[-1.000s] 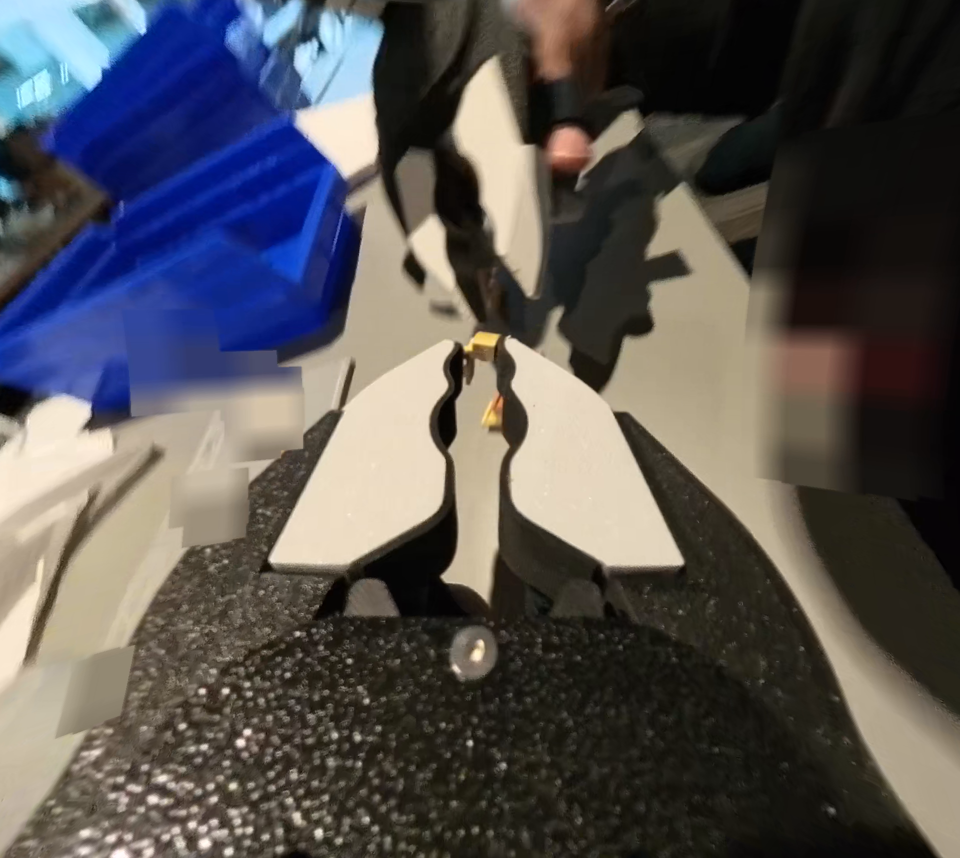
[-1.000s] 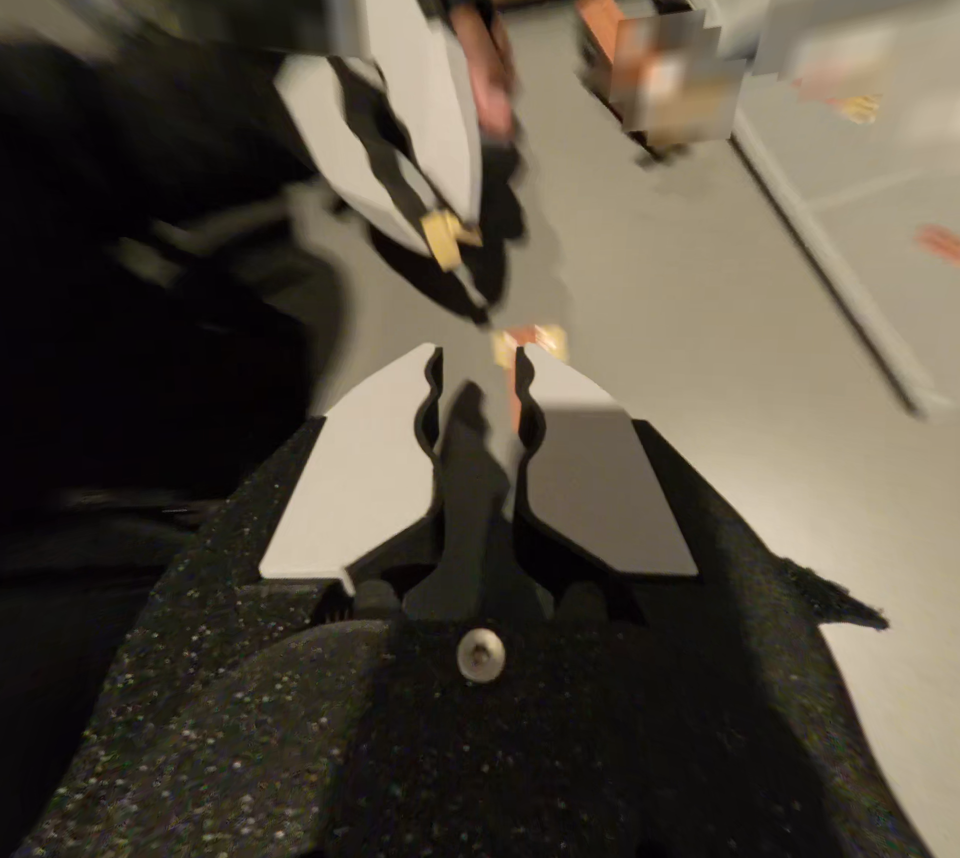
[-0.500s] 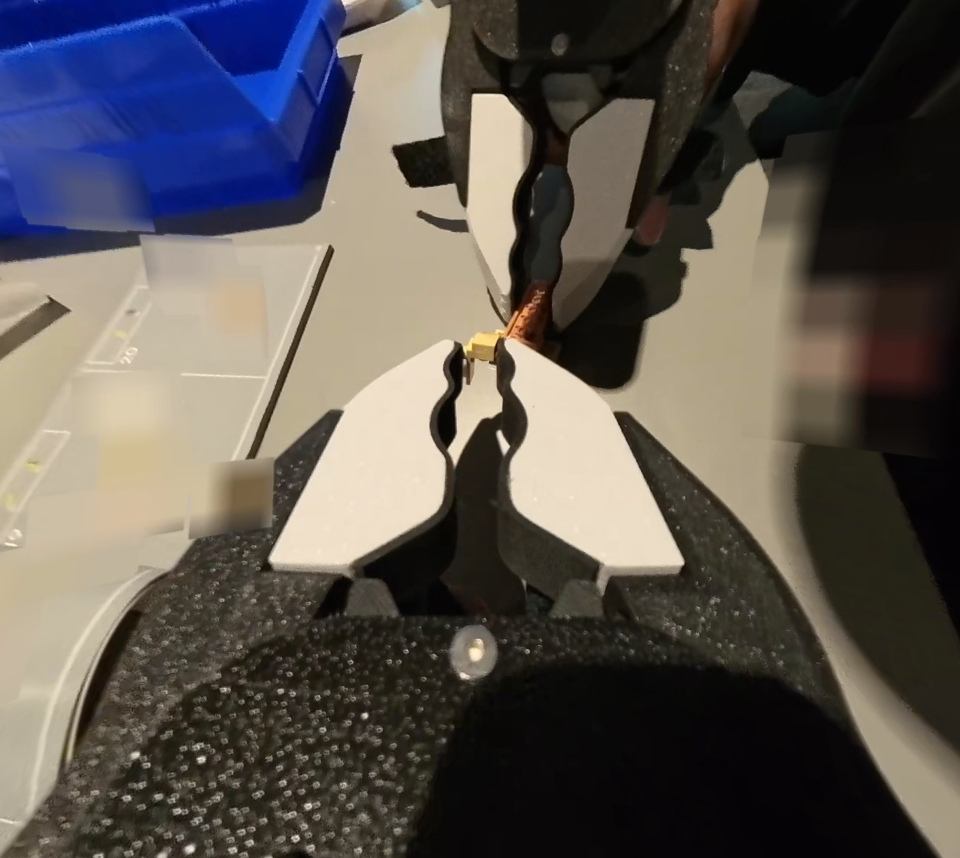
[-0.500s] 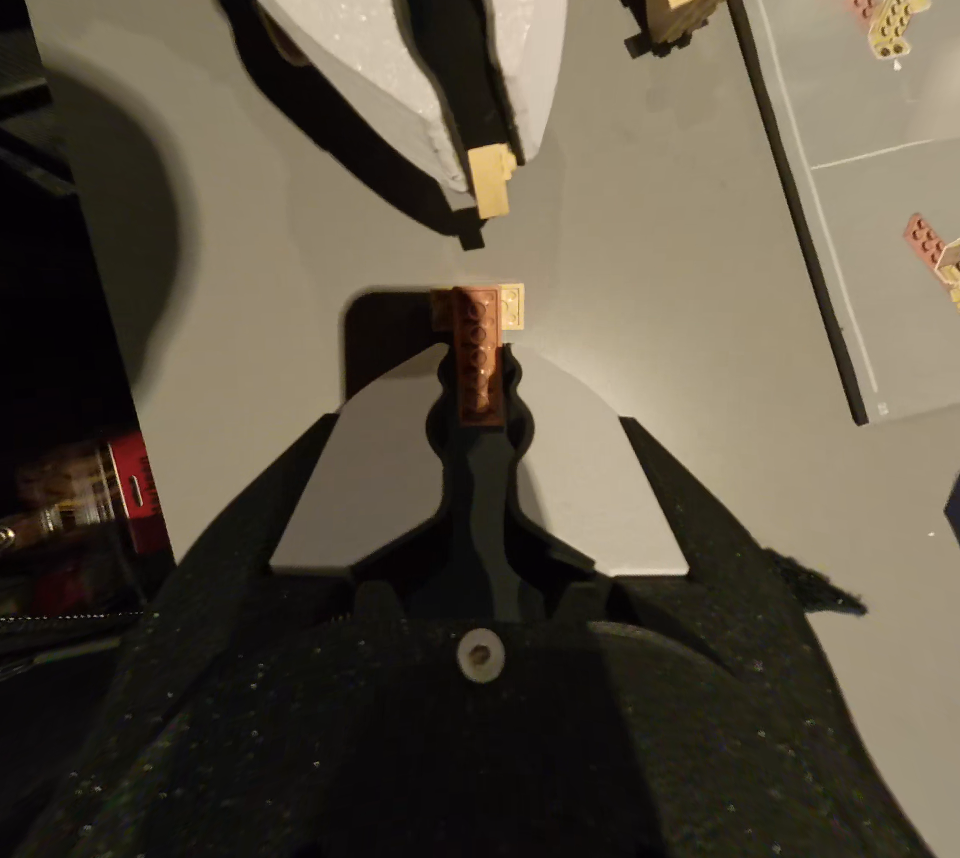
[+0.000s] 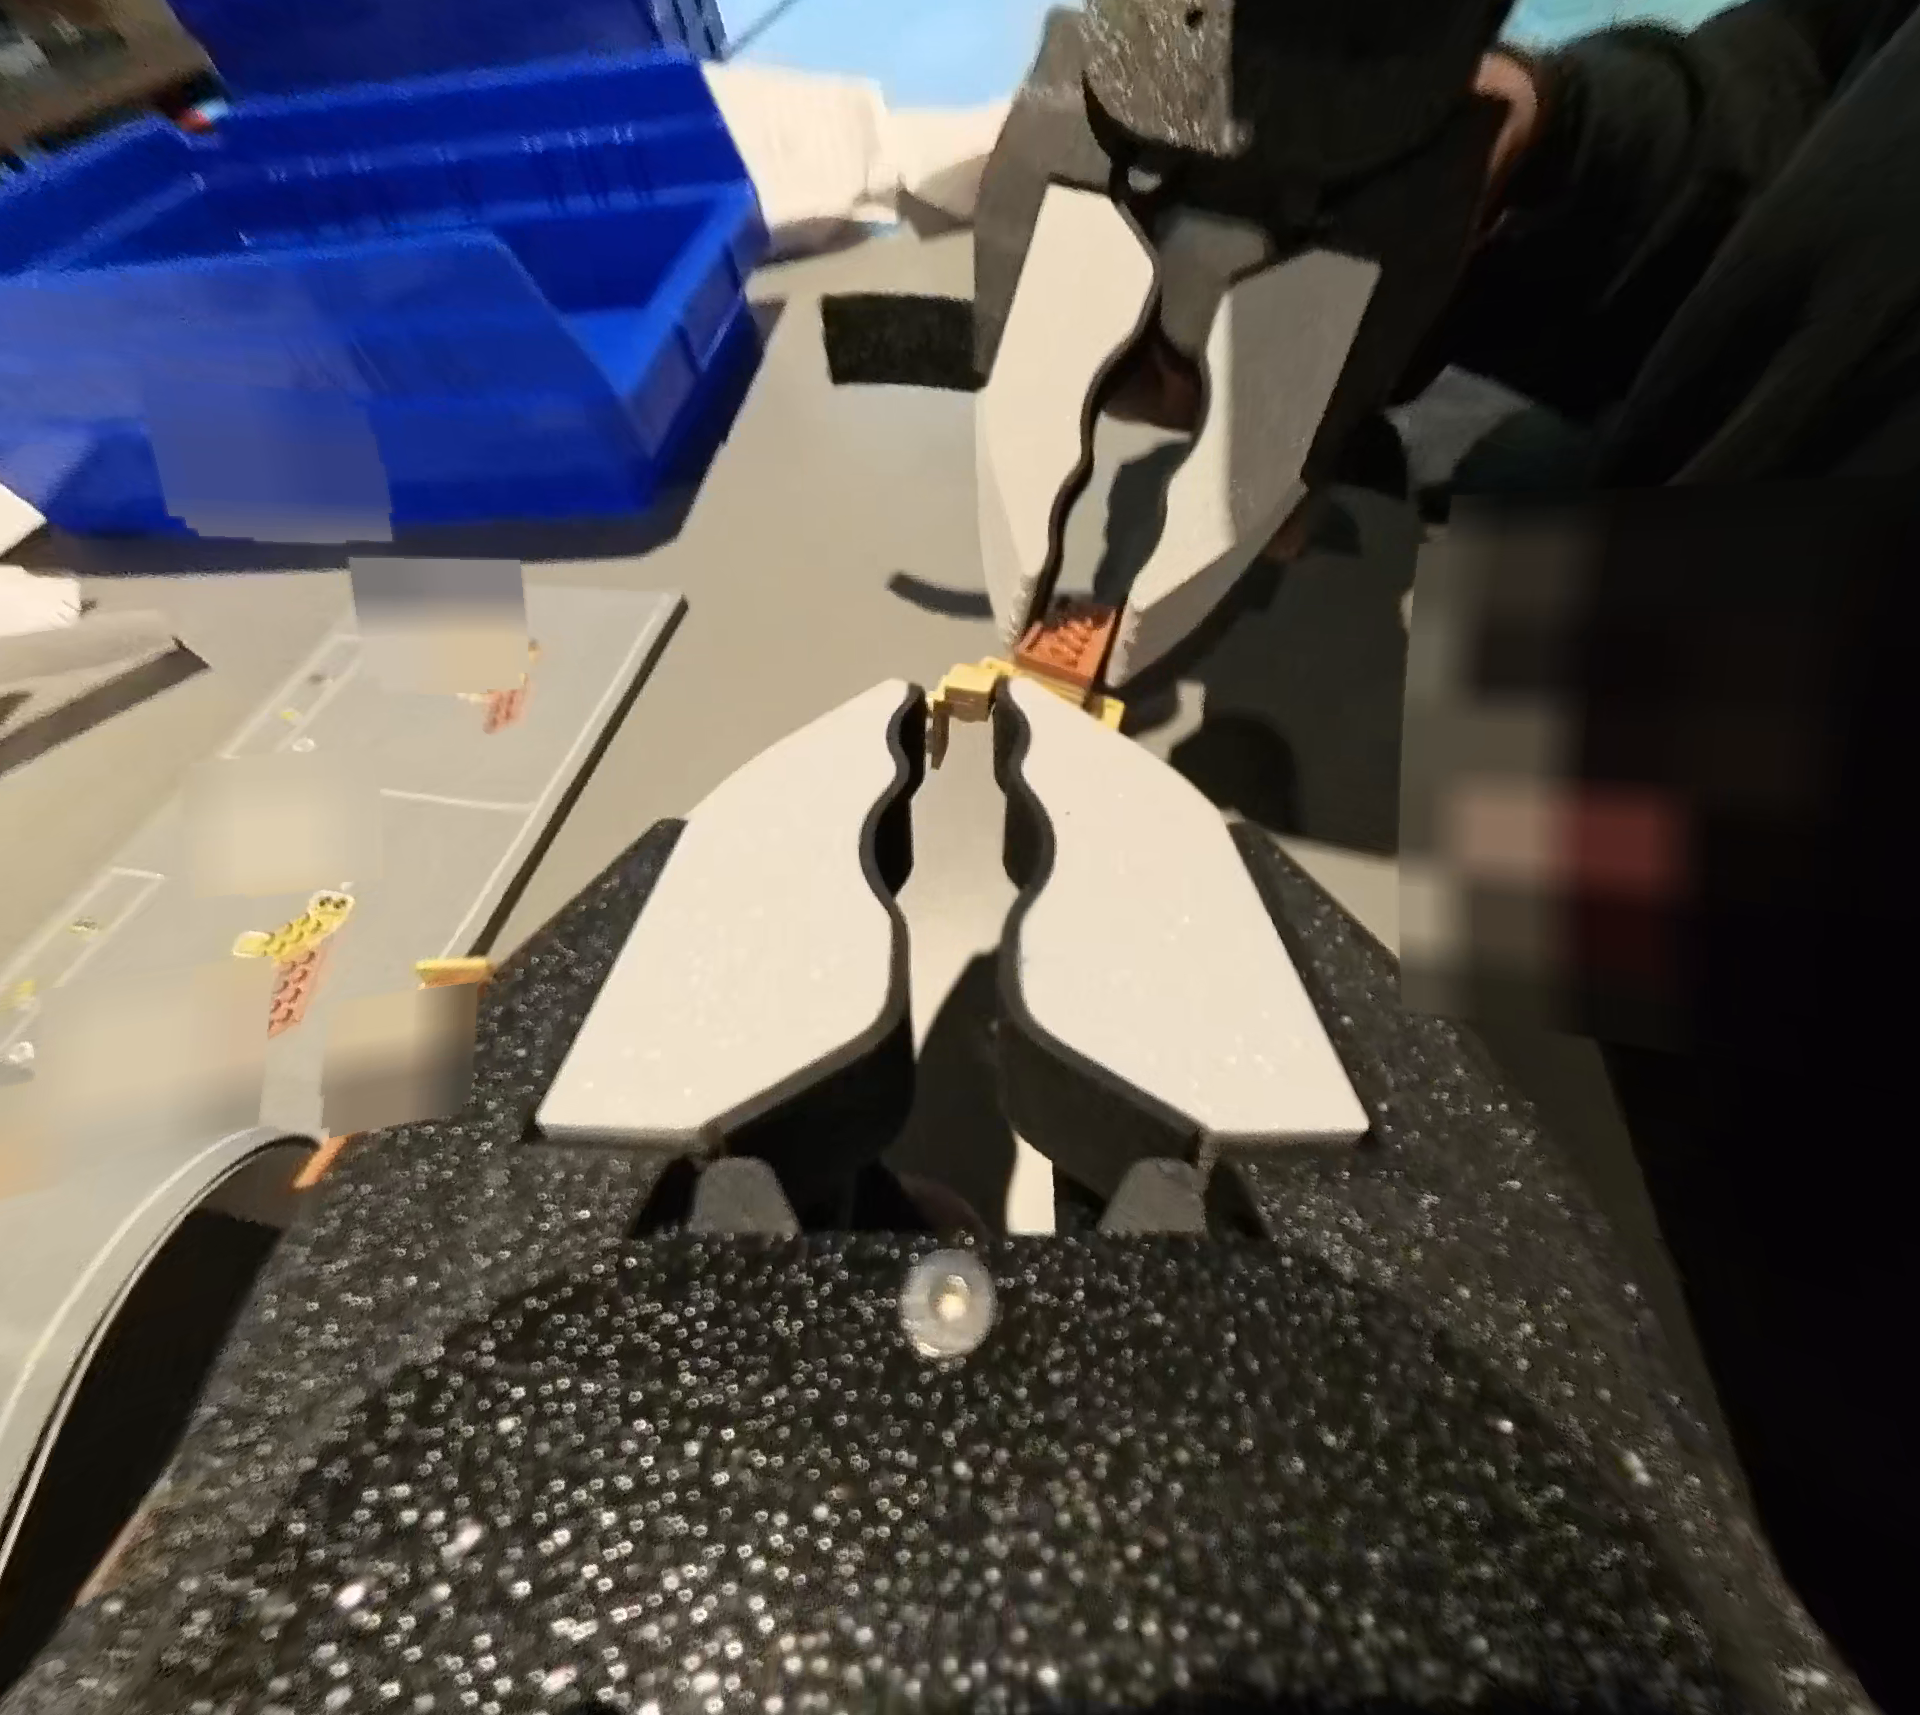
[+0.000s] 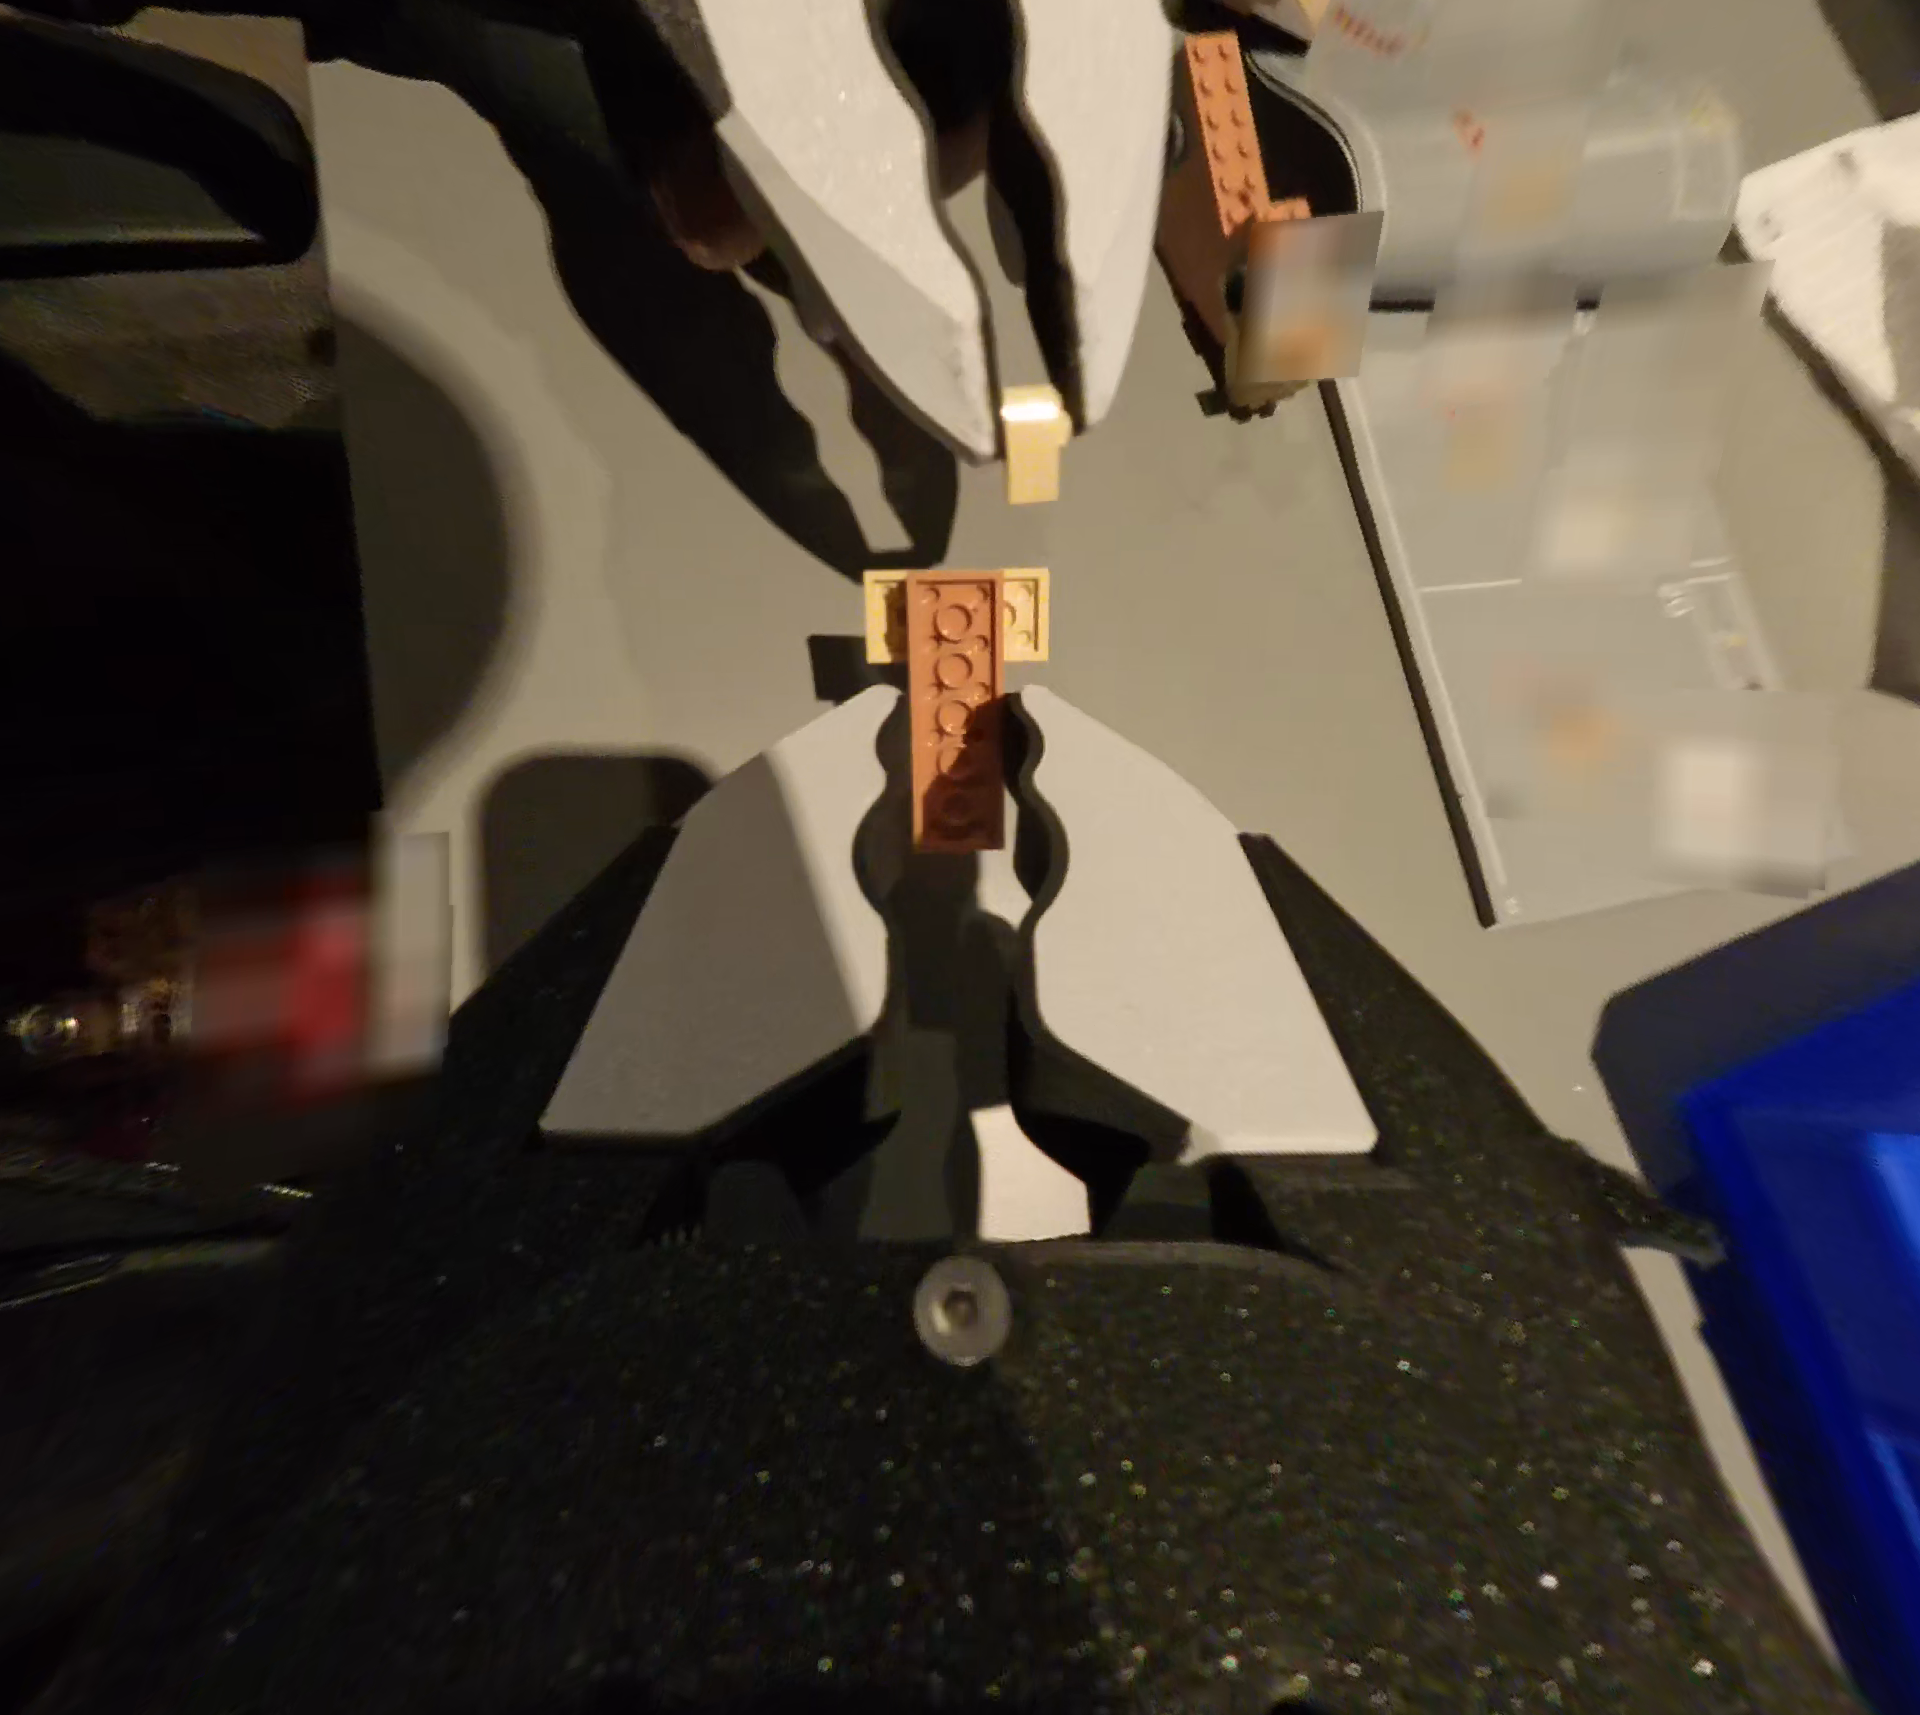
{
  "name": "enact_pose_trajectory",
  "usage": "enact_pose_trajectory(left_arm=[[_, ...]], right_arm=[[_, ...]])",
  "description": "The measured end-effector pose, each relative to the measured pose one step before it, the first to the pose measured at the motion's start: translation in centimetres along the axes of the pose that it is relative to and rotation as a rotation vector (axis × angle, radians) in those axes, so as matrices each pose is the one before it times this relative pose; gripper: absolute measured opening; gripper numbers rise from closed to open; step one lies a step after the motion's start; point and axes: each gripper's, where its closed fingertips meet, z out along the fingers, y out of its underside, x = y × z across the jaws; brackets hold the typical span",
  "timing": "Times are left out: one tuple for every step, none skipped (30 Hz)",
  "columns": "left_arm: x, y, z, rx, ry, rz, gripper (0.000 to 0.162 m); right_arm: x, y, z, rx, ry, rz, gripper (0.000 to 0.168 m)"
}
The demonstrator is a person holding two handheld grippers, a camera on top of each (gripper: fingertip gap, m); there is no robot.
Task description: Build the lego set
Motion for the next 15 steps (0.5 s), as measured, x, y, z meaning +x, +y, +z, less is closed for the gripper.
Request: enact_pose_trajectory(left_arm=[[0.137,-0.265,-0.031,0.0088,-0.0042,0.0017,0.012],[0.133,-0.159,0.025,0.0018,-0.0052,0.0045,0.012],[0.172,-0.085,0.057,-0.0035,-0.0024,0.0086,0.012],[0.193,-0.098,0.07,-0.0043,-0.0013,0.011,0.012],[0.216,-0.103,0.069,-0.0058,0.0013,0.0088,0.012],[0.209,-0.094,0.044,-0.0075,0.003,0.0065,0.012],[0.168,-0.093,0.025,-0.0077,0.0023,0.0057,0.012],[0.137,-0.066,0.015,-0.0084,0.0027,0.0038,0.012],[0.14,-0.062,-0.012,-0.0077,0.004,0.0023,0.012],[0.125,-0.067,-0.032,-0.0051,0.004,0.0016,0.012],[0.128,-0.056,-0.032,-0.0058,0.0058,0.0,0.012],[0.075,-0.058,-0.03,-0.0047,0.0016,0.0003,0.012],[0.049,-0.048,-0.044,-0.0052,0.0003,0.0019,0.012],[0.048,-0.072,-0.054,-0.0037,-0.0001,0.0029,0.012],[0.05,-0.092,-0.06,-0.003,-0.0001,0.0053,0.012]], right_arm=[[-0.209,-0.22,-0.16,0.0015,0.0064,-0.0148,0.016],[-0.236,-0.224,-0.129,0.0009,0.0023,-0.0113,0.016],[-0.232,-0.194,-0.105,0.0003,0.0006,-0.0092,0.016],[-0.161,-0.176,-0.083,0.0002,0.0029,-0.0093,0.016],[-0.106,-0.144,-0.067,0.0,0.0056,-0.009,0.016],[-0.059,-0.117,-0.052,0.0007,0.0057,-0.0067,0.016],[-0.054,-0.112,-0.075,0.0023,0.0049,-0.005,0.016],[-0.02,-0.117,-0.076,0.0046,0.0055,-0.0045,0.016],[-0.017,-0.105,-0.09,0.0042,0.0059,-0.0046,0.016],[0.0,-0.071,-0.086,0.003,0.0061,-0.0055,0.016],[-0.013,-0.078,-0.083,0.0035,0.005,-0.0056,0.016],[-0.033,-0.09,-0.066,0.0043,0.0041,-0.0055,0.016],[-0.03,-0.098,-0.069,0.004,0.0054,-0.007,0.016],[-0.009,-0.075,-0.051,0.0032,0.007,-0.0087,0.016],[-0.028,-0.079,-0.043,0.0021,0.0078,-0.0101,0.016]])
